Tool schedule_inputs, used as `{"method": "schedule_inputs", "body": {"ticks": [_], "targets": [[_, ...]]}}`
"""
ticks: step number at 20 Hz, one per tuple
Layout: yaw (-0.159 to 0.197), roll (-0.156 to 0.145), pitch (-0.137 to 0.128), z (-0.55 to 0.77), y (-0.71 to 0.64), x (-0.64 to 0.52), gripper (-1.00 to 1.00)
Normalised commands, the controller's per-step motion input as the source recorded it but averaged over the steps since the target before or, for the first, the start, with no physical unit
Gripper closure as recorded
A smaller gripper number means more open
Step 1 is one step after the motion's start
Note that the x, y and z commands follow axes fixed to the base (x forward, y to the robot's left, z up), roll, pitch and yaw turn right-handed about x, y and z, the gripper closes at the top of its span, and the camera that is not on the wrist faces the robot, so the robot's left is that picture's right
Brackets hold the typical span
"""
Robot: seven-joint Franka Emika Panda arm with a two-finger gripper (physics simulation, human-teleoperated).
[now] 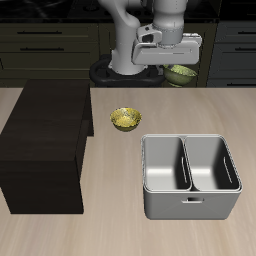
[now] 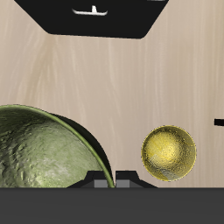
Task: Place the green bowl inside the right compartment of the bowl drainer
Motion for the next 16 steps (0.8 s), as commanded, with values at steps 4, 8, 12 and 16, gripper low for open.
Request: {"method": "schedule_inputs", "body": {"ticks": [4, 8, 12, 16], "targets": [[0.007, -0.018, -0.006, 0.10, -0.04, 0.13, 1.00], [-0.003, -0.019, 0.012, 0.08, -0.03, 0.18, 1.00], [-0.014, 0.021, 0.036, 0.08, -0.02, 0.34, 1.00], [0.028, -0.013, 0.010, 0.03, -0.04, 0.40, 1.00]]}}
